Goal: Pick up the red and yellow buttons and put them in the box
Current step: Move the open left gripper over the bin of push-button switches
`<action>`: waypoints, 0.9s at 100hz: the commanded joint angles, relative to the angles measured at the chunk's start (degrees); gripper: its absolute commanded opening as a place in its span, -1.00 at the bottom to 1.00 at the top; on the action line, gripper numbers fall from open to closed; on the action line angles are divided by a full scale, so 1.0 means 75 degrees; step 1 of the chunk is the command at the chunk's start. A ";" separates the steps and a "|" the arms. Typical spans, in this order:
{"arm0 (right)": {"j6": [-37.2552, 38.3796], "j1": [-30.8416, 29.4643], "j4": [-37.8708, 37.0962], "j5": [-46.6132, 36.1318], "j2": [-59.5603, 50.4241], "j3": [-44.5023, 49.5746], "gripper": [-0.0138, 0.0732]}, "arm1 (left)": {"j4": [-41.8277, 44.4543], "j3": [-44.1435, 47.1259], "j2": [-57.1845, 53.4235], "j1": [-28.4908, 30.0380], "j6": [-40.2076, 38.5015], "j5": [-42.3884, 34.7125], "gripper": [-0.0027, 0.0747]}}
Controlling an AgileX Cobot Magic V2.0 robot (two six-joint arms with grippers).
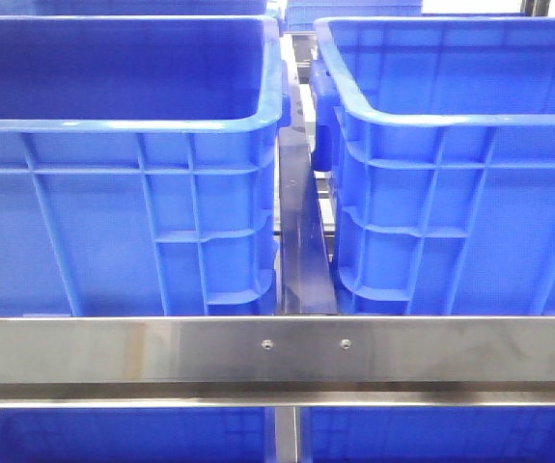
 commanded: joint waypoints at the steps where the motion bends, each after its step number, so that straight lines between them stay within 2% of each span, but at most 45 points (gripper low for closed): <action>1: -0.0039 0.0016 -0.0052 -0.0618 -0.0198 -0.0149 -0.81 | -0.0085 0.0320 -0.0264 0.0010 -0.0005 -0.0595 -0.98; 30: -0.0039 0.0016 -0.0052 -0.0618 -0.0198 -0.0149 -0.81 | -0.0085 0.0260 -0.0264 0.0010 -0.0005 -0.0715 -0.98; 44: -0.0039 0.0016 -0.0052 -0.0618 -0.0198 -0.0149 -0.81 | -0.0351 -0.0254 -0.0231 0.0010 -0.0005 -0.0286 -0.98; 64: -0.0039 0.0016 -0.0052 -0.0618 -0.0198 -0.0149 -0.81 | -0.0733 -0.1809 0.0445 0.0010 -0.0005 0.0992 -0.98; 79: -0.0039 0.0016 -0.0052 -0.0618 -0.0198 -0.0149 -0.81 | -0.0733 -0.3249 0.1596 0.0010 -0.0005 0.1818 -0.98; 90: -0.0039 0.0016 -0.0052 -0.0618 -0.0198 -0.0149 -0.81 | -0.0733 -0.4473 0.2620 0.0010 -0.0005 0.2801 -0.98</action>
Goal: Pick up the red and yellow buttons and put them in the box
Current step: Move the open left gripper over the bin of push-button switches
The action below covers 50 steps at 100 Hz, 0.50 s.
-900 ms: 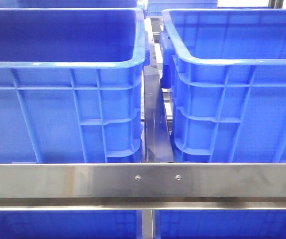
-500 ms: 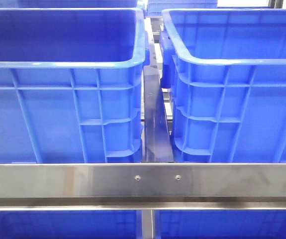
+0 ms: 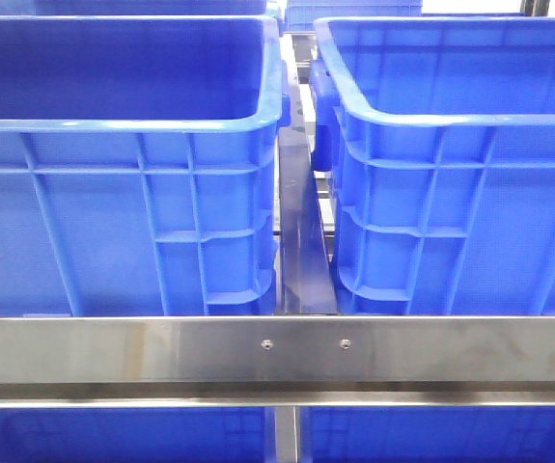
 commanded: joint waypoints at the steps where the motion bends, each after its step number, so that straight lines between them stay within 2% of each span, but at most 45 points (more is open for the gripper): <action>1: -0.0039 0.0016 -0.0052 -0.0618 -0.0198 -0.0149 -0.81 | -0.0080 -0.1196 0.0917 0.0010 -0.0005 0.0391 -0.98; 27: -0.0039 0.0016 -0.0052 -0.0618 -0.0198 -0.0149 -0.81 | -0.0050 -0.3734 0.3287 0.0010 -0.0005 0.2838 -0.98; 50: -0.0039 0.0016 -0.0052 -0.0618 -0.0198 -0.0149 -0.81 | -0.0034 -0.4395 0.4520 0.0010 -0.0005 0.3094 -0.98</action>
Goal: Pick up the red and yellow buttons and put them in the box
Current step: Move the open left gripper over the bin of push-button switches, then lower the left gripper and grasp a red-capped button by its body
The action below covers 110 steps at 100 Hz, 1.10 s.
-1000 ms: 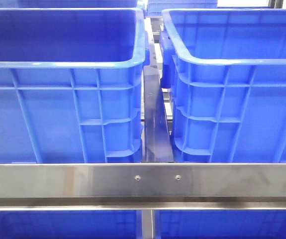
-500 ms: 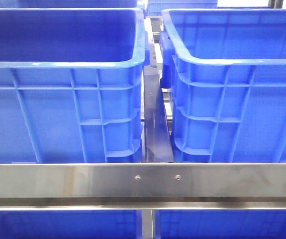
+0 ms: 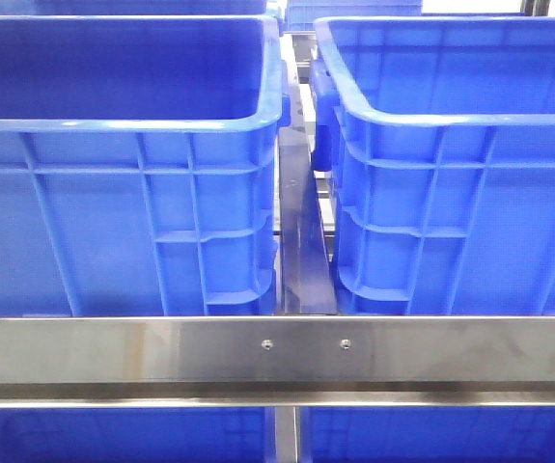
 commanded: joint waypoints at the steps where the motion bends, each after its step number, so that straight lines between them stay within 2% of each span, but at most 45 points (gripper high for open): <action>1: -0.0039 0.0016 -0.0052 -0.0618 -0.0198 -0.0149 -0.81 | -0.0022 -0.0358 0.0361 0.0010 -0.0005 -0.0414 -0.98; 30: -0.0039 0.0016 -0.0052 -0.0618 -0.0198 -0.0149 -0.81 | -0.0022 -0.0358 0.0840 0.0010 -0.0005 -0.0448 -0.97; 40: -0.0039 0.0016 -0.0052 -0.0618 -0.0198 -0.0149 -0.81 | -0.0022 -0.0358 0.0854 0.0010 -0.0005 -0.0448 -0.81; 47: -0.0039 0.0016 -0.0052 -0.0618 -0.0198 -0.0149 -0.81 | -0.0010 -0.0358 0.0854 0.0010 0.0009 -0.0448 -0.56; 66: -0.0039 0.0016 -0.0052 -0.0618 -0.0198 -0.0149 -0.81 | -0.0010 -0.0358 0.0854 0.0010 0.0009 -0.0434 0.44; 73: -0.0039 0.0016 -0.0052 -0.0618 -0.0198 -0.0149 -0.81 | -0.0010 -0.0358 0.0854 0.0010 0.0009 -0.0434 0.63; 100: -0.0039 0.0016 -0.0052 -0.0618 -0.0198 -0.0149 -0.81 | -0.0108 -0.0496 0.1107 -0.0006 0.0077 -0.0564 0.62; 110: -0.0039 0.0016 -0.0052 -0.0618 -0.0198 -0.0149 -0.81 | -0.0266 -0.0775 0.1552 -0.0259 0.0362 -0.0474 0.62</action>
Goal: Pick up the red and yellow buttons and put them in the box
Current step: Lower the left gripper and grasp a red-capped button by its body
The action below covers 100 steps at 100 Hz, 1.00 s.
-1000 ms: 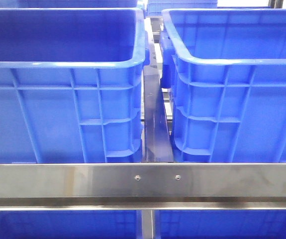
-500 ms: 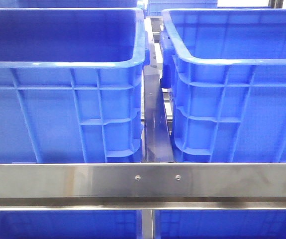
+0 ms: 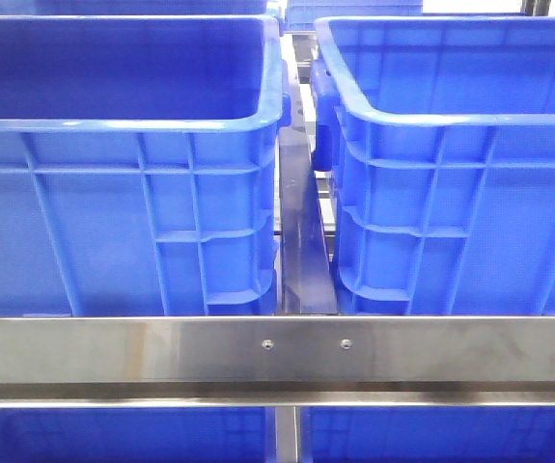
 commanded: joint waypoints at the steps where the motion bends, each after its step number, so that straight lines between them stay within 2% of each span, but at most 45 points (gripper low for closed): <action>1: -0.0039 0.0016 -0.0052 -0.0618 -0.0198 -0.0149 -0.81 | -0.0192 -0.0477 0.0359 -0.0234 0.0245 -0.0469 0.62; 21: -0.0039 0.0016 -0.0052 -0.0618 -0.0198 -0.0149 -0.81 | -0.0142 -0.1224 0.1703 -0.1255 0.0438 -0.0456 0.62; 40: -0.0039 0.0016 -0.0052 -0.0618 -0.0198 -0.0149 -0.81 | -0.0142 -0.2207 0.3224 -0.1824 0.0438 -0.0434 0.62; 70: -0.0039 0.0016 -0.0052 -0.0618 -0.0198 -0.0149 -0.81 | -0.0142 -0.3610 0.5184 -0.1955 0.0558 0.0068 0.62; 100: -0.0039 0.0016 -0.0052 -0.0618 -0.0198 -0.0149 -0.81 | -0.0142 -0.4026 0.6371 -0.1955 0.0629 0.0102 0.62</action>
